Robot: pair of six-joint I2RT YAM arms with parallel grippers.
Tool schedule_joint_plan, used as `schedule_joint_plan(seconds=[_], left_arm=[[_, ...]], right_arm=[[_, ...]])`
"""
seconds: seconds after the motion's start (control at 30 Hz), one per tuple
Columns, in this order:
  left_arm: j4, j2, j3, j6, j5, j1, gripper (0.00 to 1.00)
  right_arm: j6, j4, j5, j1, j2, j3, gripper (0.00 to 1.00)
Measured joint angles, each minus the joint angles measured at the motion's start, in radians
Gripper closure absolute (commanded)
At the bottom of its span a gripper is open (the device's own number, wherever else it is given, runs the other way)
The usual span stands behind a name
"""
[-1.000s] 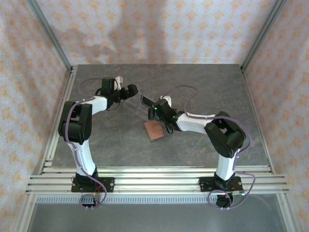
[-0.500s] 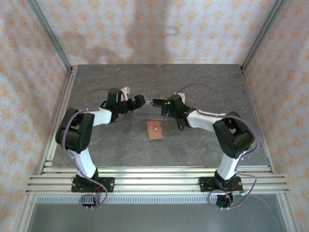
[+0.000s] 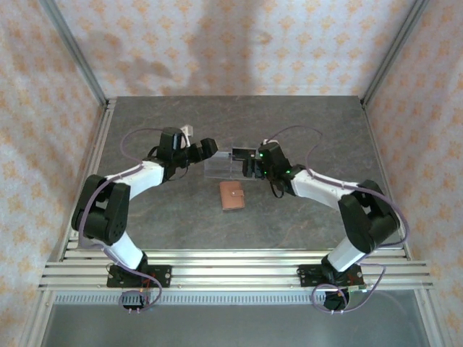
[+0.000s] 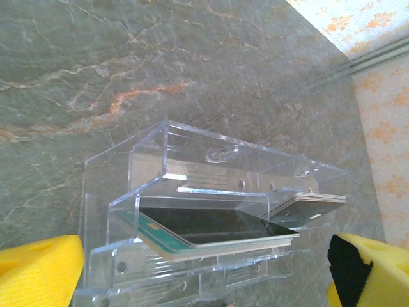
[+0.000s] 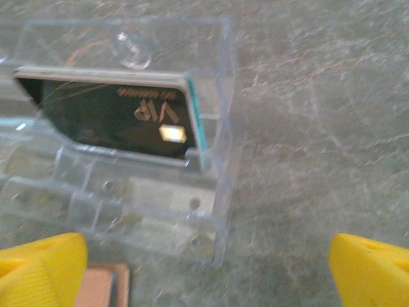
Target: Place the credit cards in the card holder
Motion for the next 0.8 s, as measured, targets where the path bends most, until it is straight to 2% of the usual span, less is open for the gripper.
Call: schedule_joint_plan(seconds=[0.13,0.3,0.5,0.7,0.8], left_arm=[[-0.117,-0.073,0.027,0.023,-0.022,0.008,0.01],[-0.282,-0.186,0.042,0.073,-0.025,0.018,0.0],[-0.425,-0.32,-0.027,0.117,-0.021,0.018,0.01],[-0.447,-0.352,-0.173,0.113,-0.014,0.018,0.01],[-0.455,-0.353,-0.187,0.114,-0.017,0.018,0.01]], right_arm=[[0.026,-0.032,-0.091,0.024,-0.054,-0.055,0.09],[0.095,-0.081,-0.196,0.134,-0.053,-0.074,0.12],[0.193,-0.079,-0.283,0.158,-0.035,-0.092,0.37],[0.266,-0.045,-0.369,0.157,-0.001,-0.106,0.47],[0.284,-0.031,-0.388,0.157,0.025,-0.106,0.48]])
